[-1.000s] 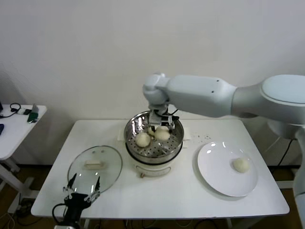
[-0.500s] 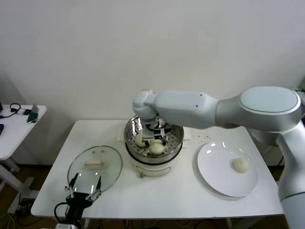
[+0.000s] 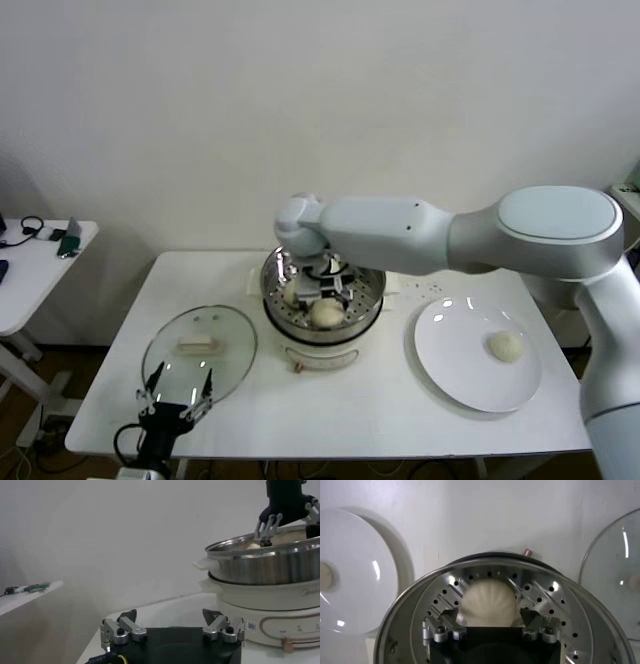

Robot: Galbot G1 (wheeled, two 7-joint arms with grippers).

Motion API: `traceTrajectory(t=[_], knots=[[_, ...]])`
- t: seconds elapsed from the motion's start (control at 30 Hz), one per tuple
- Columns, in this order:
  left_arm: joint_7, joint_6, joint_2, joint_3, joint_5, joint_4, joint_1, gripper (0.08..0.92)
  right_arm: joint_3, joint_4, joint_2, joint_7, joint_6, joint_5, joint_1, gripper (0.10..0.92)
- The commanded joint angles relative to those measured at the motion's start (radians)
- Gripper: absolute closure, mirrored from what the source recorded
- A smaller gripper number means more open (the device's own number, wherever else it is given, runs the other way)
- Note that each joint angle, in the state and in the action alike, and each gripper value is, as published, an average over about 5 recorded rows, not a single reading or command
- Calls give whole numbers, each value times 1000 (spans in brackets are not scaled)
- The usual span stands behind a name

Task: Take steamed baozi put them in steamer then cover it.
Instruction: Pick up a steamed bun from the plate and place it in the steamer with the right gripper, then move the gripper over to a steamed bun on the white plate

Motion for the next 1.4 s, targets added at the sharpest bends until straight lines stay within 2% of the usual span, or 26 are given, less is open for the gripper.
traceTrajectory(t=[0.03, 0.2, 0.27, 0.57, 0.7, 0.9, 1.1, 1.4], knots=[[0, 1, 0, 0, -1, -1, -1, 177, 33, 8, -29, -8, -2, 2, 27, 203], [0, 2, 4, 0, -1, -2, -8, 177, 65, 4, -109, 3, -39, 23, 89, 203], [0, 2, 6, 2, -1, -3, -12, 177, 47, 3, -161, 32, -109, 69, 119, 203], [-1, 7, 11, 14, -1, -11, -25, 177, -145, 62, -446, 215, -578, 464, 246, 203], [-2, 6, 11, 11, -3, -12, -29, 177, -146, 85, -556, 217, -684, 571, 237, 203], [-2, 7, 12, 2, -9, -18, -28, 177, -107, 66, -706, 170, -689, 515, 159, 203], [-2, 12, 11, -16, -12, -32, -20, 177, 54, 37, -836, 154, -649, 352, -70, 202], [-3, 22, -1, -23, -1, -39, -17, 177, 296, -3, -908, 150, -620, 202, -355, 203]])
